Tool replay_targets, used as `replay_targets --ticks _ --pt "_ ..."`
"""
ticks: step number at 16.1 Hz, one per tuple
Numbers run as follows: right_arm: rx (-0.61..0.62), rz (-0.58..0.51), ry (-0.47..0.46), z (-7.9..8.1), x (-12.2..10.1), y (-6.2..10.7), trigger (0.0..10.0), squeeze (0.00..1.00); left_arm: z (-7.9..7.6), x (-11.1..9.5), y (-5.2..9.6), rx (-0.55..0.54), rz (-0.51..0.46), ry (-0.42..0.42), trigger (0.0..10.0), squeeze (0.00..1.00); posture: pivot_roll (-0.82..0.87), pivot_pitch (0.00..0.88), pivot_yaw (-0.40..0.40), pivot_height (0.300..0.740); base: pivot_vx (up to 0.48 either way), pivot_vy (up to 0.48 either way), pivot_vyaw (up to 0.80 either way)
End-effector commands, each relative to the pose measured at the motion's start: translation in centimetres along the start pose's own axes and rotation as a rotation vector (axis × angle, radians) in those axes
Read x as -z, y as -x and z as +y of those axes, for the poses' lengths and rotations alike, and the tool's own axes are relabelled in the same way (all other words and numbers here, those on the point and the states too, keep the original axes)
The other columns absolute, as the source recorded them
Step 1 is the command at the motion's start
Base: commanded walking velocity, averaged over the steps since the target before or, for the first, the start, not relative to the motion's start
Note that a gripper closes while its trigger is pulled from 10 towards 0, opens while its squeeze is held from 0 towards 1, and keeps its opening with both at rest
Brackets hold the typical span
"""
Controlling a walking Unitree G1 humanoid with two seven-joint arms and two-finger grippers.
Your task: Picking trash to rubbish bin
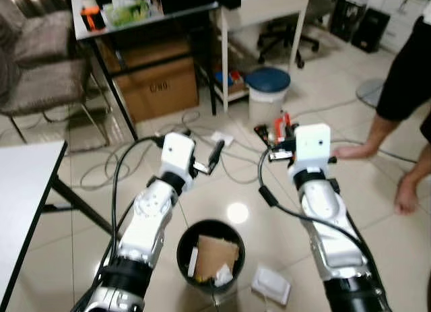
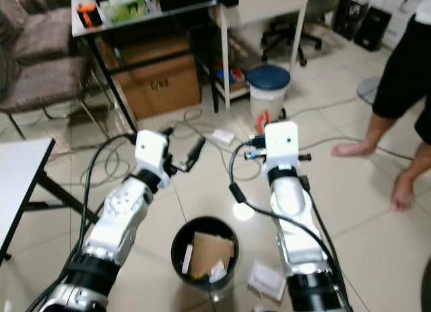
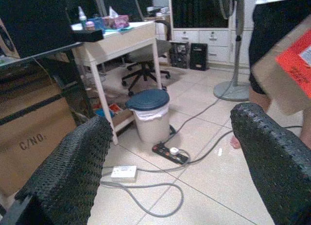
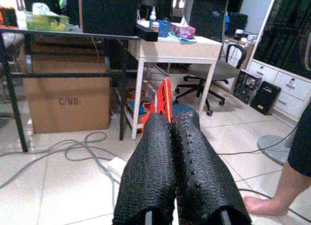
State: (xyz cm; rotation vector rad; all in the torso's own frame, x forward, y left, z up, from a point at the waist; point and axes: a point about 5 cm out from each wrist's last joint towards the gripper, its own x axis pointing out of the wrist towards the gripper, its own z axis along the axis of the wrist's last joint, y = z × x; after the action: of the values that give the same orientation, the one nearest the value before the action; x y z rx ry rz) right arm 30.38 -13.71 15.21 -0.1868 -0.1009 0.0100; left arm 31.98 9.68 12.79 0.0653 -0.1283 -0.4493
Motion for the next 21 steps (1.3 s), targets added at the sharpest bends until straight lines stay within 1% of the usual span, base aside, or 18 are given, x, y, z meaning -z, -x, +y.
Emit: replay_targets --ticks 1,4,12,13,15,17,18,19,21 --pt "0.004 -0.017 -0.006 -0.2 -0.4 0.1 10.0 0.0 0.3 0.2 0.3 -0.013 0.009 -0.007 10.0 0.0 -0.1 0.085 0.069 0.74 0.48 0.0 0.0" --pt "-0.001 -0.012 -0.003 -0.1 -0.3 0.2 10.0 0.0 0.5 0.2 0.5 -0.025 0.011 0.009 10.0 0.0 -0.11 0.085 0.064 0.74 0.0 0.0 0.0" --pt "-0.006 -0.005 -0.006 0.0 -0.2 0.5 10.0 0.0 1.0 0.3 0.8 -0.047 0.023 -0.011 10.0 0.0 -0.1 0.088 0.062 0.74 0.0 0.0 0.0" --pt "-0.006 -0.004 -0.008 0.0 -0.1 0.6 10.0 0.0 1.4 0.4 1.1 -0.069 0.024 -0.021 10.0 0.0 -0.1 0.087 0.061 0.74 0.0 0.0 0.0" --pt "-0.003 0.0 -0.009 -0.1 0.0 0.7 10.0 0.0 2.7 0.8 2.0 -0.126 0.038 -0.046 10.0 0.0 -0.1 0.086 0.061 0.74 0.0 0.0 0.0" --pt "0.002 0.009 -0.008 -0.4 0.3 1.1 10.0 0.0 4.6 1.4 3.4 -0.2 0.061 -0.077 10.0 0.0 -0.09 0.089 0.058 0.74 0.0 0.0 0.0" --pt "0.005 0.013 -0.006 -0.5 0.4 1.3 10.0 0.0 5.2 1.6 3.9 -0.23 0.065 -0.093 10.0 0.0 -0.09 0.089 0.058 0.74 0.0 0.0 0.0" --pt "0.006 0.014 -0.006 -0.6 0.5 1.4 10.0 0.0 5.5 1.8 4.1 -0.242 0.073 -0.085 10.0 0.0 -0.09 0.089 0.058 0.74 0.0 0.0 0.0" --pt "0.011 0.024 -0.003 -1.1 0.8 2.0 10.0 0.0 6.2 1.8 4.7 -0.276 0.074 -0.099 10.0 0.0 -0.09 0.089 0.058 0.74 0.0 0.0 0.0"
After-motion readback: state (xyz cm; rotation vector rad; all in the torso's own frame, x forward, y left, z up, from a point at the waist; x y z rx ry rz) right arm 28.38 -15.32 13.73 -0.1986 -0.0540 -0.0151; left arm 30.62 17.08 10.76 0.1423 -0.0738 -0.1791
